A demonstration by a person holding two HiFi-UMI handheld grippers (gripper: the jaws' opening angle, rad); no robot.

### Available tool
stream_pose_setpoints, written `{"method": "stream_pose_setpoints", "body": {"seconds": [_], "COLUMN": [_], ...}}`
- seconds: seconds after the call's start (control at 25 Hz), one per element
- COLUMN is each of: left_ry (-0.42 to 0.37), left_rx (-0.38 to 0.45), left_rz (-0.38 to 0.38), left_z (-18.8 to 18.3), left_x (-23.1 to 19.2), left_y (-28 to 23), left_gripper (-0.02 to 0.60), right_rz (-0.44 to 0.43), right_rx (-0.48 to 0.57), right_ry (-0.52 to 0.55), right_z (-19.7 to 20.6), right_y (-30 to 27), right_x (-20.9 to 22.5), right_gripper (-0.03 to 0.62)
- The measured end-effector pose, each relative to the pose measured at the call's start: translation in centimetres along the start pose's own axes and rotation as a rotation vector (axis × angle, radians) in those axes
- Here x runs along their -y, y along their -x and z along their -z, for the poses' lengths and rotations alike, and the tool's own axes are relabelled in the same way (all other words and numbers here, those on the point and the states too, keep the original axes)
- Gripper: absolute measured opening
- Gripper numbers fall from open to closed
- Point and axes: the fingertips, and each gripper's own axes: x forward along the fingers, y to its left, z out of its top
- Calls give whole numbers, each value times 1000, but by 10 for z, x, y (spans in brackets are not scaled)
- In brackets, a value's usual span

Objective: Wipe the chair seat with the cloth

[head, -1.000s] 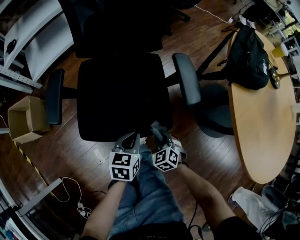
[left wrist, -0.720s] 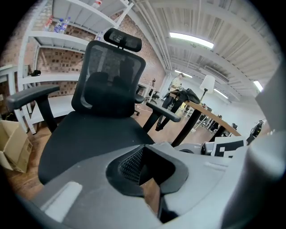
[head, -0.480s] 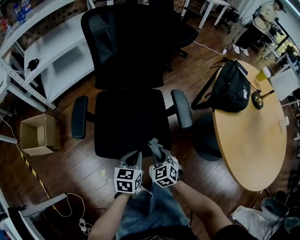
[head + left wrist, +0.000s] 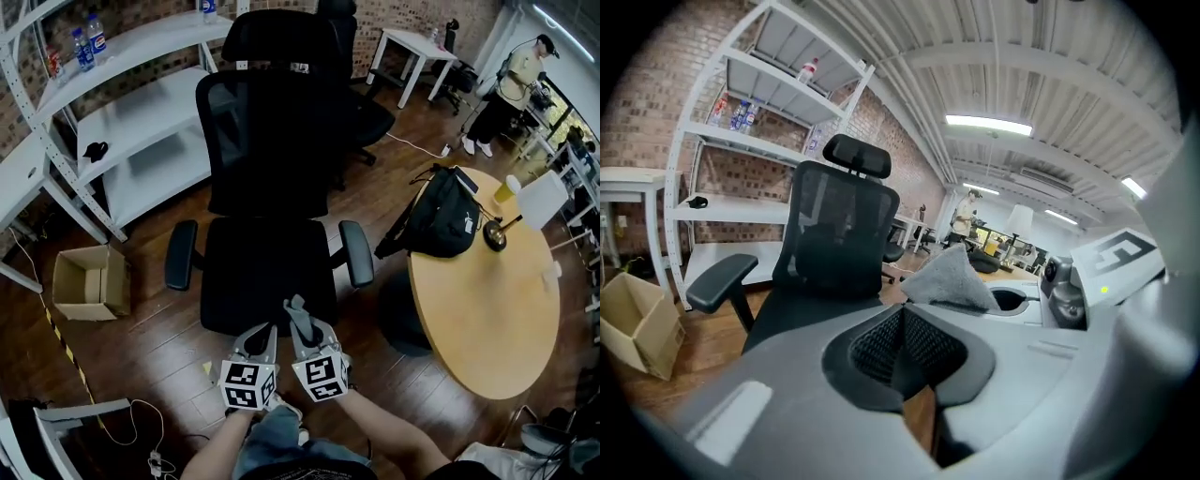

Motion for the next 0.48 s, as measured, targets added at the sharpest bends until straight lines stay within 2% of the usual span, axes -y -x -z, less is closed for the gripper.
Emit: {"method": "stream_pose_setpoints", "body": {"seconds": [0.2, 0.32, 0.48], "left_ry": [-8, -37, -88], "left_rx": [59, 83, 113], "left_rz": [-38, -38, -47], "left_z": [-6, -9, -15], "left_x": [21, 43, 73], "left_y": [43, 71, 106], "left_gripper": [-2, -2, -2], "right_rz": [-1, -9, -9], "right_rx": [104, 145, 227], "right_ry": [-45, -50, -114], "right_z": [-27, -36, -55], "right_y": [46, 79, 124], "right_x": [-12, -24, -42], "right_gripper": [12, 12, 12]}}
